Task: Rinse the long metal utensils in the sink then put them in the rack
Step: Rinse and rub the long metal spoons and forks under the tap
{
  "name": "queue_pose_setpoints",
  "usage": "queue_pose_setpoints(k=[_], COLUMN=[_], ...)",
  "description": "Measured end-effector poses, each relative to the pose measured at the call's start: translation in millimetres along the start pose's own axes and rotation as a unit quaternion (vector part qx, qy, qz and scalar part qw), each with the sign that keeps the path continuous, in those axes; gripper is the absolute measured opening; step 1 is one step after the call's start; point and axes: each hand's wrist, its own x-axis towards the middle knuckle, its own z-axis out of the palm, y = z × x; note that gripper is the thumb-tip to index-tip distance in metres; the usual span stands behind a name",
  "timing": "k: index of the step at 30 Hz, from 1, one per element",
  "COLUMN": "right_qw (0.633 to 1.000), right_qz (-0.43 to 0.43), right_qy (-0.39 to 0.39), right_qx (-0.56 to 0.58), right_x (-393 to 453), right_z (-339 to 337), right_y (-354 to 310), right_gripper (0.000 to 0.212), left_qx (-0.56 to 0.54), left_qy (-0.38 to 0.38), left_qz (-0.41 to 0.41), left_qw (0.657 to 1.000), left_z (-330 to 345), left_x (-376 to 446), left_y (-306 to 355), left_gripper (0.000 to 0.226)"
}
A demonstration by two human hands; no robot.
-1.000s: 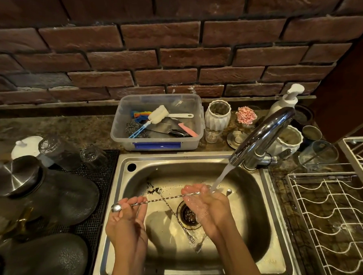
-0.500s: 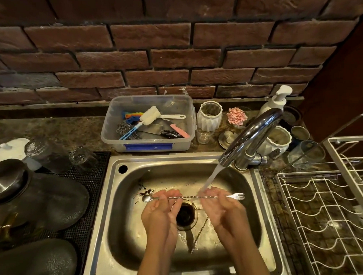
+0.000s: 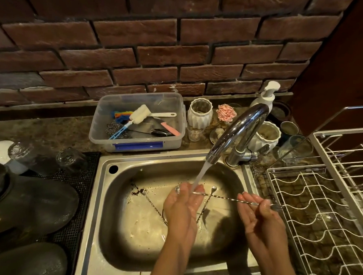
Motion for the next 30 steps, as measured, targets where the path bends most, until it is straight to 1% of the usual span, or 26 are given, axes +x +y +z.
queue_pose_setpoints(k=[4, 7, 10, 12, 15, 17, 21, 24, 26, 28, 30], right_qw=[1.0, 0.999, 0.999, 0.998, 0.999, 0.999, 0.999, 0.999, 0.998, 0.996, 0.995], right_qz=[0.004, -0.022, -0.034, -0.035, -0.012, 0.013, 0.041, 0.047, 0.057, 0.078, 0.095], right_qy=[-0.005, 0.022, 0.035, 0.041, 0.038, 0.038, 0.014, 0.005, 0.0, -0.016, -0.036], right_qx=[-0.009, -0.009, -0.017, -0.015, -0.011, -0.001, 0.014, -0.013, -0.022, -0.027, -0.023], right_x=[-11.7, -14.7, -16.8, -18.1, -17.6, -15.6, -13.2, -13.0, -12.4, -11.2, -9.1], right_z=[7.2, 2.7, 2.5, 4.5, 3.4, -0.5, 12.0, 37.3, 51.6, 62.1, 68.7], right_y=[8.7, -3.9, -5.8, -1.0, 0.1, 1.5, 25.6, 53.4, 70.2, 81.6, 87.9], right_gripper=[0.03, 0.031, 0.032, 0.032, 0.029, 0.025, 0.024, 0.023, 0.02, 0.019, 0.02], left_qx=[0.047, 0.013, 0.018, 0.017, 0.017, 0.039, 0.07, 0.066, 0.062, 0.064, 0.083], left_qy=[-0.007, -0.017, -0.011, -0.012, -0.05, -0.072, -0.064, -0.049, -0.015, 0.018, 0.034], left_qz=[-0.032, -0.019, 0.002, -0.009, -0.037, -0.037, -0.031, -0.01, 0.012, 0.049, 0.103], left_qw=[0.998, 1.0, 1.0, 1.0, 0.998, 0.996, 0.995, 0.997, 0.998, 0.997, 0.991], left_z=[13.9, 7.0, 0.2, 1.9, 2.1, -1.4, -1.0, -2.2, -7.1, -13.9, -22.1], left_x=[-8.1, -1.7, 1.4, -0.2, -2.1, 1.7, 2.4, -3.4, -2.4, 1.3, 4.0], left_y=[-21.3, -8.3, 0.5, -2.6, -0.4, 3.9, 0.6, -0.8, 7.2, 21.2, 36.5], left_gripper=[0.023, 0.024, 0.025, 0.022, 0.024, 0.024, 0.024, 0.021, 0.016, 0.013, 0.013])
